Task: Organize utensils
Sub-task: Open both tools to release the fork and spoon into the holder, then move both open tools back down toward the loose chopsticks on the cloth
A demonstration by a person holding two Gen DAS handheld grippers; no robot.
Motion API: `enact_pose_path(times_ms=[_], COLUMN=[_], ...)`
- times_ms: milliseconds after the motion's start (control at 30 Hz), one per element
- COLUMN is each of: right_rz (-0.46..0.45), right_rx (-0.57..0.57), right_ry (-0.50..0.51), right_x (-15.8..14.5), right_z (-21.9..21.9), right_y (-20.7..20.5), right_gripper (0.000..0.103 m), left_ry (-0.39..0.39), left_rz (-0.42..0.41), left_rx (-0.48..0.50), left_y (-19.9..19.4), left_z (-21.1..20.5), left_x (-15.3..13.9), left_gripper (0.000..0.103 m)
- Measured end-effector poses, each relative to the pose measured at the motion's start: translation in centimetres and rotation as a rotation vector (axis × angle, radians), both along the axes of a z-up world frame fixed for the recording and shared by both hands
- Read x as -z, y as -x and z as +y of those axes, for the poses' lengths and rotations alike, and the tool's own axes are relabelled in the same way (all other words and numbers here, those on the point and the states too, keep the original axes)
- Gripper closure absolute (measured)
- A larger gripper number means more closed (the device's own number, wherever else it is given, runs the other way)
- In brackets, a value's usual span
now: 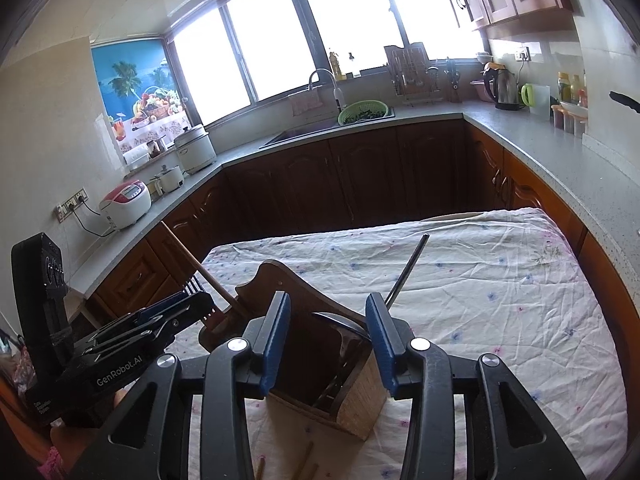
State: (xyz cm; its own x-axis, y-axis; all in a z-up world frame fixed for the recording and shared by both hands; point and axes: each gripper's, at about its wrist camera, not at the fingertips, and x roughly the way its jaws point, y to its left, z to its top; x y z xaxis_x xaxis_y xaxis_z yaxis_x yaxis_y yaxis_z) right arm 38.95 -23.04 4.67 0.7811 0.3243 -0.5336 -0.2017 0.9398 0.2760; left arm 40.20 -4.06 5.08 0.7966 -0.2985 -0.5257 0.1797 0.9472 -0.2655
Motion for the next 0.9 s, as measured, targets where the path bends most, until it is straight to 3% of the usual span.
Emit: enact_pose_path(times_ms=[133,200,400,600,900], right_rz=[-0.022,-0.037,-0.098,-0.095,0.007], right_rx=[0.009,0.014,0.034,0.042,0.040], right_ry=[-0.030,-0.045,-0.086,-0.087,-0.074], right_x=[-0.6,-1.0,-1.7,-0.9,2.9], right_z=[-0.4,-0.6,-1.6,-2.0,-1.8], right_y=[1.4,2.2,5.8,9.8,15.3], right_gripper=[0.046,0.031,0.016,0.014,0.014], left_ry=[0.003,0.003,0.016,0.017,0.010], left_rz=[-0.009,-0.009,0.006,0.050,0.140], left_rx=[-0.026,-0.038,-0.071,-0.103,-0.115], left_y=[1.8,2.9,6.8,10.9,16.3], left_z=[1.3,2.1,4.8,6.9,7.5], left_x=[-0.4,-0.4,-0.3,0.9,3.6], left_gripper=[0.025,0.024,0.018,0.017,0.017])
